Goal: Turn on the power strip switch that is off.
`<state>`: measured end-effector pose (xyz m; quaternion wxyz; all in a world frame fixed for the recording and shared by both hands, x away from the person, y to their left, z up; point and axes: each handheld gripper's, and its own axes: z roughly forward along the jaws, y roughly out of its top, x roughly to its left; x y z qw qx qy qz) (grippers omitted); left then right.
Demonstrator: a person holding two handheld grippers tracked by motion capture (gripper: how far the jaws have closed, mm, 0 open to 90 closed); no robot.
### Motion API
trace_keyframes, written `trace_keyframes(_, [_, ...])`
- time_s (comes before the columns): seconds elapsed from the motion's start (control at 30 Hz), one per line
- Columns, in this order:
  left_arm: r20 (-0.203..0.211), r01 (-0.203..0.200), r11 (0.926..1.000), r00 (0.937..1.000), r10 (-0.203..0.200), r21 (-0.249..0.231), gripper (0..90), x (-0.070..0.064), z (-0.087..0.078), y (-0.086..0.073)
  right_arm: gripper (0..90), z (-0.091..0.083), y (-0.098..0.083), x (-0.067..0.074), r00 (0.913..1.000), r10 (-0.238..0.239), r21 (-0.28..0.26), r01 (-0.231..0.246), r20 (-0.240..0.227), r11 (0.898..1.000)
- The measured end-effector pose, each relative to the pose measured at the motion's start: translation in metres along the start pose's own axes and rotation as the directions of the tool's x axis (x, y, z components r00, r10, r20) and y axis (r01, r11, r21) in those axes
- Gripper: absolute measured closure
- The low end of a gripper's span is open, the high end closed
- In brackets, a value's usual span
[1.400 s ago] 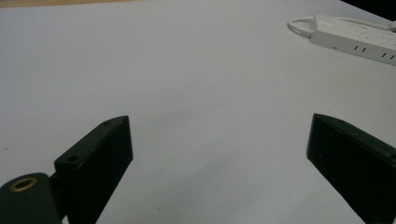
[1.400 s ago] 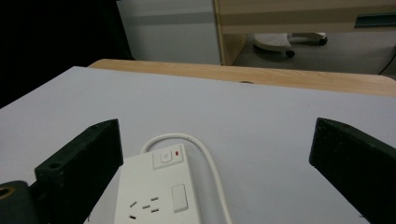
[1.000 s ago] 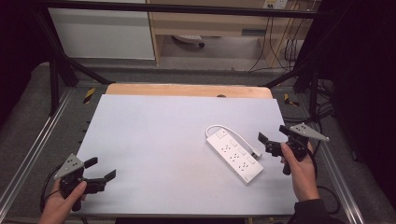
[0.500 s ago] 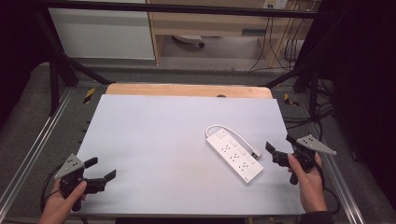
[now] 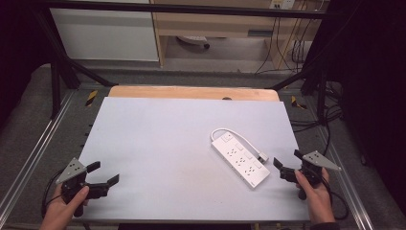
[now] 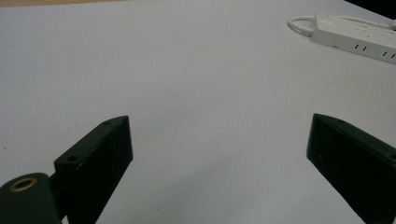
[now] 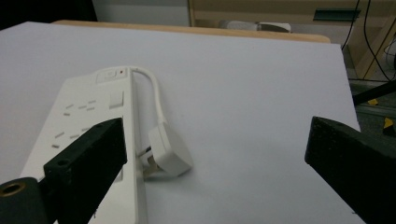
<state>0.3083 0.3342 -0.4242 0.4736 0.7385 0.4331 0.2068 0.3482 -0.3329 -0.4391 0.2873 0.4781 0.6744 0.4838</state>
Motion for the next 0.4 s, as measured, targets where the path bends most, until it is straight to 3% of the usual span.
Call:
trace_keyframes(0.2, [0.002,-0.003,1.0000,1.0000,0.003,0.000,7.2,0.000,0.000,0.000,5.9,0.000,-0.015,0.000,0.9986,-0.051,0.045,0.051,-0.015,0.998])
trace_keyframes(0.4, [0.002,-0.005,1.0000,1.0000,0.005,0.001,7.2,-0.001,0.000,0.000,5.9,0.001,-0.018,0.001,0.9977,-0.063,0.064,0.065,-0.025,0.996])
